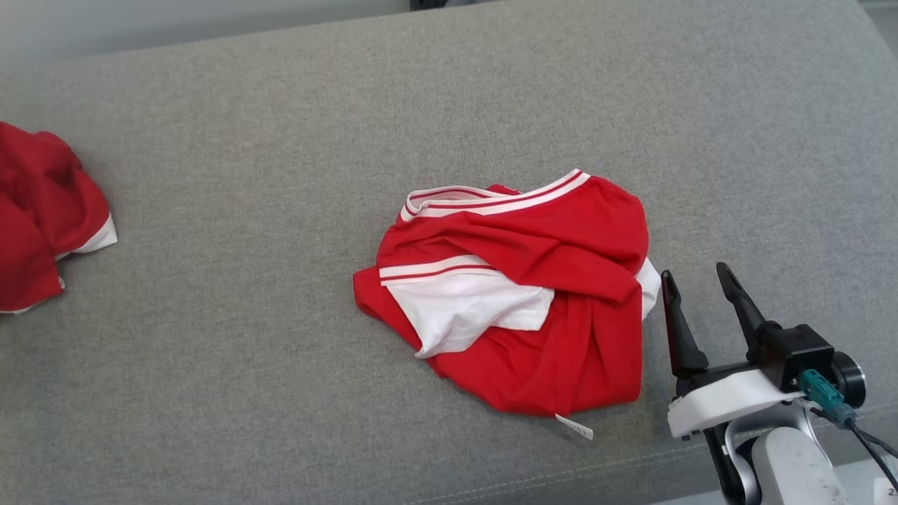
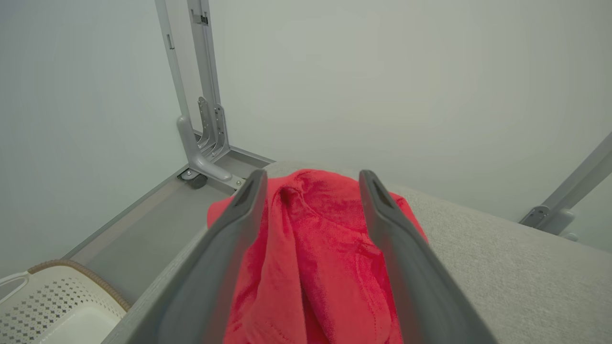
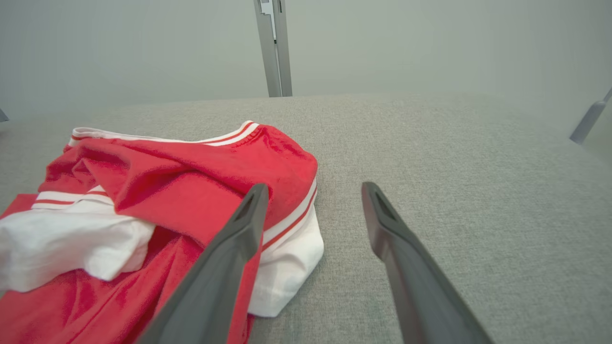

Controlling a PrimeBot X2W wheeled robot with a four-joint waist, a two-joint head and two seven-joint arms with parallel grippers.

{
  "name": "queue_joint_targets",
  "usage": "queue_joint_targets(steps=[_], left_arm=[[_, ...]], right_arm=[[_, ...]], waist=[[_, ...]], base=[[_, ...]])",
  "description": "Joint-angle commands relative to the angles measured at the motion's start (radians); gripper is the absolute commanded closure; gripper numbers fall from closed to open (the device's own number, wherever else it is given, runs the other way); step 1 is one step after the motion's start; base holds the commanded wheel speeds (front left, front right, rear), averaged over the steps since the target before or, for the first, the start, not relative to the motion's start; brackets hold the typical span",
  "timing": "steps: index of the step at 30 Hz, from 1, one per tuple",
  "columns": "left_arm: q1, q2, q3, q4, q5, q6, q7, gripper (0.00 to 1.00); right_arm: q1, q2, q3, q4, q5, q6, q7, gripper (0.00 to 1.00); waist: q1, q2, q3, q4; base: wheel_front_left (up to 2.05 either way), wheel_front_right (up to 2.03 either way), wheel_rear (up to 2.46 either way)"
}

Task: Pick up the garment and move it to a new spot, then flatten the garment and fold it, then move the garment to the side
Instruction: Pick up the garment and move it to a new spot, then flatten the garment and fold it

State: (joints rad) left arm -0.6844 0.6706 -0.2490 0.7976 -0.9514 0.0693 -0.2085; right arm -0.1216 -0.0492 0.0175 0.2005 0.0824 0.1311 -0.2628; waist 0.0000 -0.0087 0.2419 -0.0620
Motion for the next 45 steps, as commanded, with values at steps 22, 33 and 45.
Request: queue_joint_targets(steps=[22,33,45], left_arm=[[0.632,-0.086,-0.15,-0.672,0.123,0.222,-0.044,0.0],[0.827,-0.293,0.017,-0.712,0.298,0.037,-0.057,0.0],[0.9,-0.463,0.208,-0.641,0.53,-0.175,-0.056,0.0]], right_arm=[[0.088,-0.095,0.0,-0.099,-0.012,-0.001,-0.003,0.0],[0.16,-0.049,-0.009,-0.072,0.003,-0.001,-0.003,0.0],[0.178,-0.025,-0.002,-0.05,-0.016,-0.001,-0.003,0.0]], waist=[[0.0,0.0087,-0.249,-0.01],[0.0,0.0087,-0.247,-0.019],[0.0,0.0087,-0.264,0.001]], base=[[0.0,0.0,0.0],[0.0,0.0,0.0],[0.0,0.0,0.0]])
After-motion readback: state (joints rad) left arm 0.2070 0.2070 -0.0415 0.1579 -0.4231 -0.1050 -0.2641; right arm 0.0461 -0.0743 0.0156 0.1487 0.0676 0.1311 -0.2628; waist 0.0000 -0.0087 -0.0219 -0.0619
